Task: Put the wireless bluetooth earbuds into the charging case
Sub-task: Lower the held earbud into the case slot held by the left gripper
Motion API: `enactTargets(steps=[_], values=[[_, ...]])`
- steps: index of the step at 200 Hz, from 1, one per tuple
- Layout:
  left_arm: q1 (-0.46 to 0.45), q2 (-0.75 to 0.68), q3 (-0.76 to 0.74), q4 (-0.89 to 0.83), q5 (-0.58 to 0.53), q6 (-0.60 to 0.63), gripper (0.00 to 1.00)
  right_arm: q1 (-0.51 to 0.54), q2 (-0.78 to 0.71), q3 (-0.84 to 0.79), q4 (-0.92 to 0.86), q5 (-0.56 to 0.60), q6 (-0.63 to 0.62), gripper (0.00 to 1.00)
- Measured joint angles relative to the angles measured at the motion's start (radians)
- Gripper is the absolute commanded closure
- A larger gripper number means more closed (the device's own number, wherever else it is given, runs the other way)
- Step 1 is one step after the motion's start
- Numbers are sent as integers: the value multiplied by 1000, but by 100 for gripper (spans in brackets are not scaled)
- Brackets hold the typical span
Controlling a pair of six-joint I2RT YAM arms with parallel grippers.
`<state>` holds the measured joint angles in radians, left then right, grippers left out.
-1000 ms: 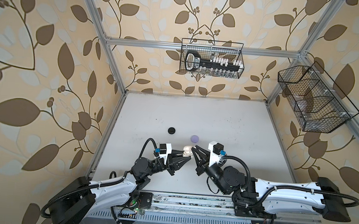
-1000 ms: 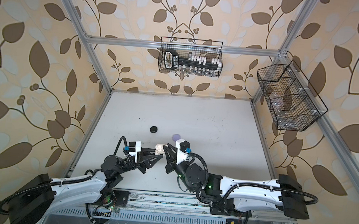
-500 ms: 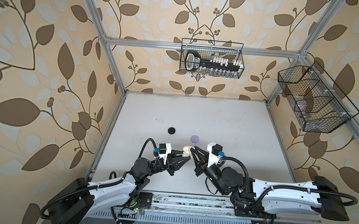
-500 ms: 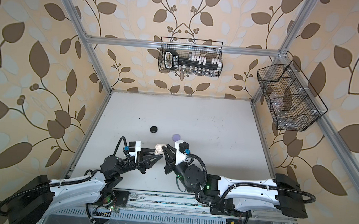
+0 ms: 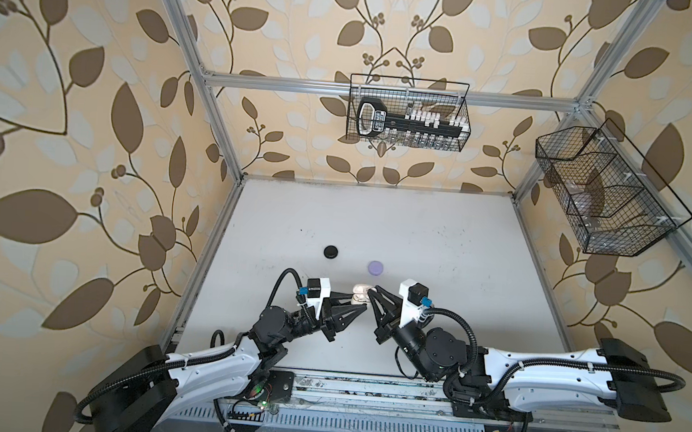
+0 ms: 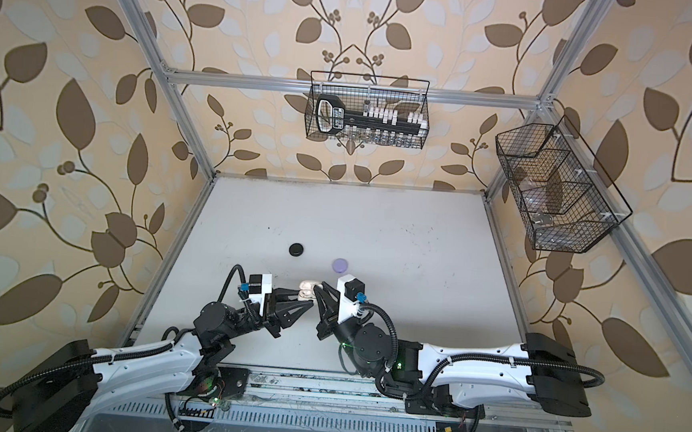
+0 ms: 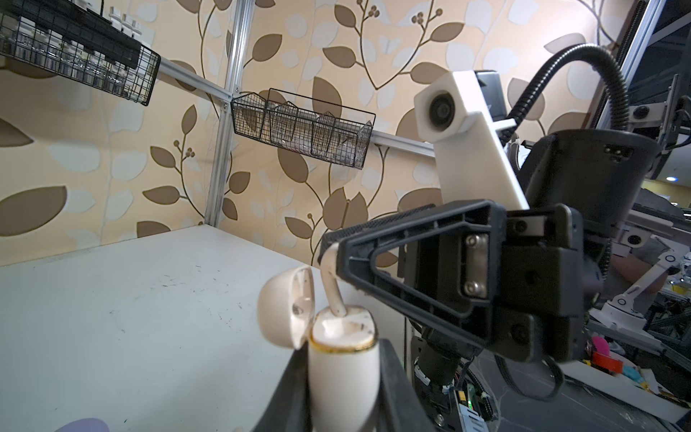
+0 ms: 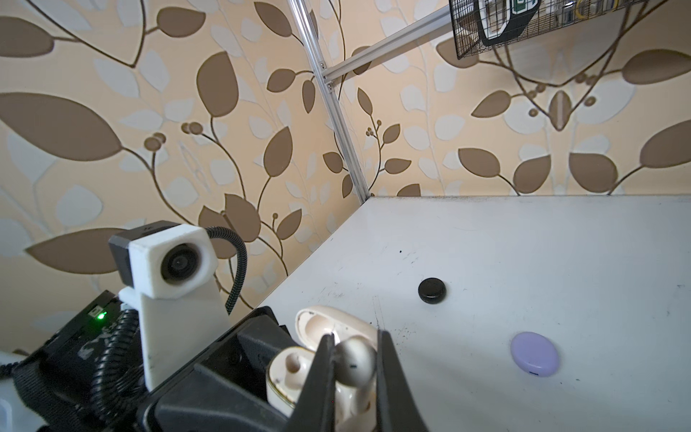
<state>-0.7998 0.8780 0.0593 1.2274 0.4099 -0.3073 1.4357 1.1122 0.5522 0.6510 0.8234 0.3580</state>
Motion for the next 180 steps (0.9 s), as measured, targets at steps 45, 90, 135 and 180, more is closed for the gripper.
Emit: enactTargets(steps=[45,90,135,180], values=[[0,-5,0,-5,0,0,100,15,-4,-6,4,17,5,96],[0,-12,-2,-5,-3,-4,100,34,-6,-10,8,40,9,96],[1,-12,-2,-5,-6,-6,100,42,12,-13,8,44,8,95],[1,-5,-17,14,-7,-6,100,45,23,-13,4,53,8,93]])
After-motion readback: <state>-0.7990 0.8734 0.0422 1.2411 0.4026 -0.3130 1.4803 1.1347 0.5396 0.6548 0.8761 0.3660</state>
